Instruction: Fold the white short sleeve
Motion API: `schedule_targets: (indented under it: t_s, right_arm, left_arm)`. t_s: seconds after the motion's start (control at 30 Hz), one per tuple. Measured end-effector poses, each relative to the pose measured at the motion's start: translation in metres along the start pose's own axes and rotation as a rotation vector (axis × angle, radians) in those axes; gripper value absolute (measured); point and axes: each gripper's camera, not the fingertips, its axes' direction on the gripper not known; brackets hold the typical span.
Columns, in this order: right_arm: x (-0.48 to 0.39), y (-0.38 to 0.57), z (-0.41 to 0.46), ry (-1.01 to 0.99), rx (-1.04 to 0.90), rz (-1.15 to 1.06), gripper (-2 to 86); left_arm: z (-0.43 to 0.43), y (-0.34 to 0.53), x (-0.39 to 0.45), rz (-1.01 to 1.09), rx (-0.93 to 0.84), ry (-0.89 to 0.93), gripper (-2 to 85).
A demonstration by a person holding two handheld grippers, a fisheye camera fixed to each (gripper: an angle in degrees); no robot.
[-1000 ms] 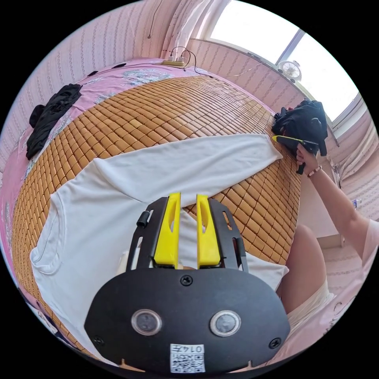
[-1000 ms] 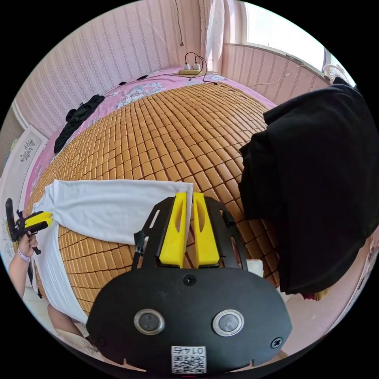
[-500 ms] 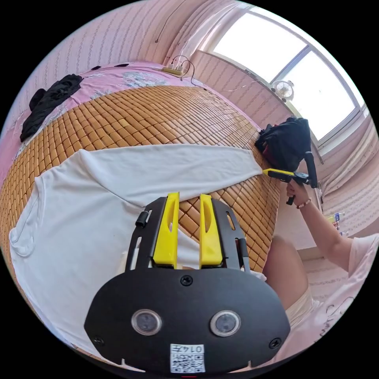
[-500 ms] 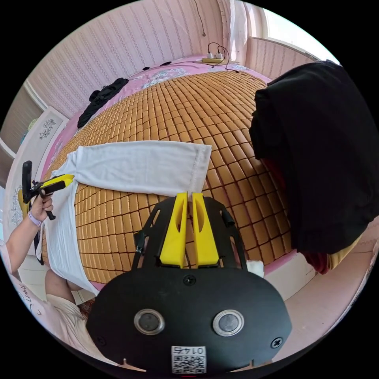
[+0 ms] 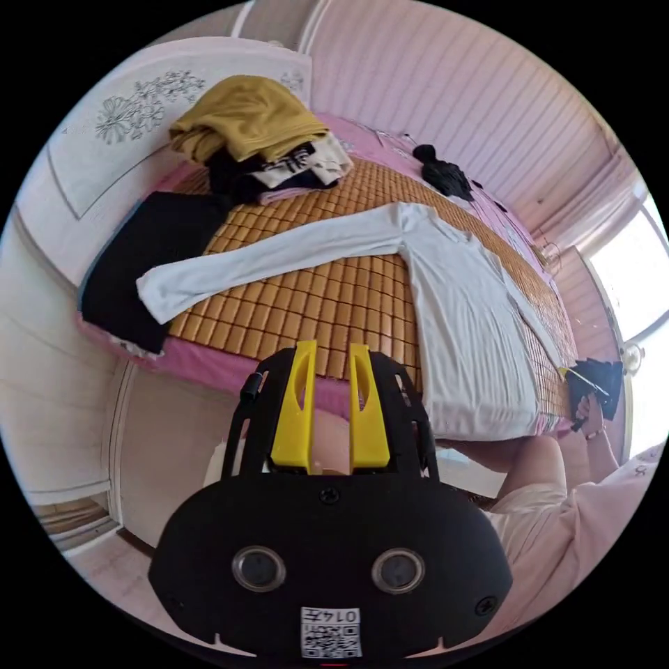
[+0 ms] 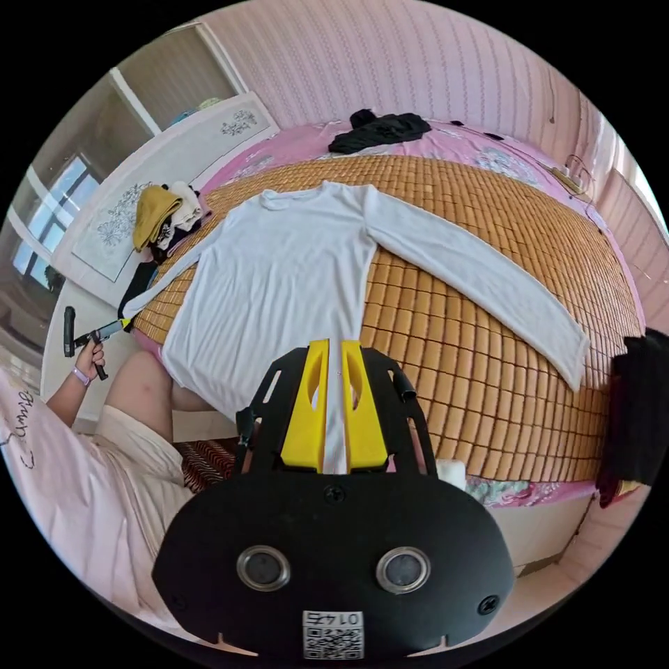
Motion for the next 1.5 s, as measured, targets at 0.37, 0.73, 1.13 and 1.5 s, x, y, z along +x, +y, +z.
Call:
schedule_targets:
  t_s: [0.37,0.73,1.13,1.5]
  right_arm:
    - [-0.337,-0.095,0.192,-0.260,-0.162,-0.652,8.7]
    - [-0.479,-0.073,0.344,-0.315,-0.299,-0.830,9.4]
    - [-0.583,-0.033,0.486,-0.288,-0.466,-0.992,6.6]
    - [-0.667,0.040,0.598,-0.005,-0.443,-1.245,2.6]
  left_arm:
    - [-0.032,0.052,-0.155,-0.156,0.200,-0.103,8.2]
    - [-0.003,0.040,-0.234,-0.246,0.199,-0.038,0.6]
    - [-0.010,0.106,-0.279,-0.296,0.080,0.220,-0.9]
    - [-0.023,0.112,-0.310,-0.258,0.161,0.203,-0.9]
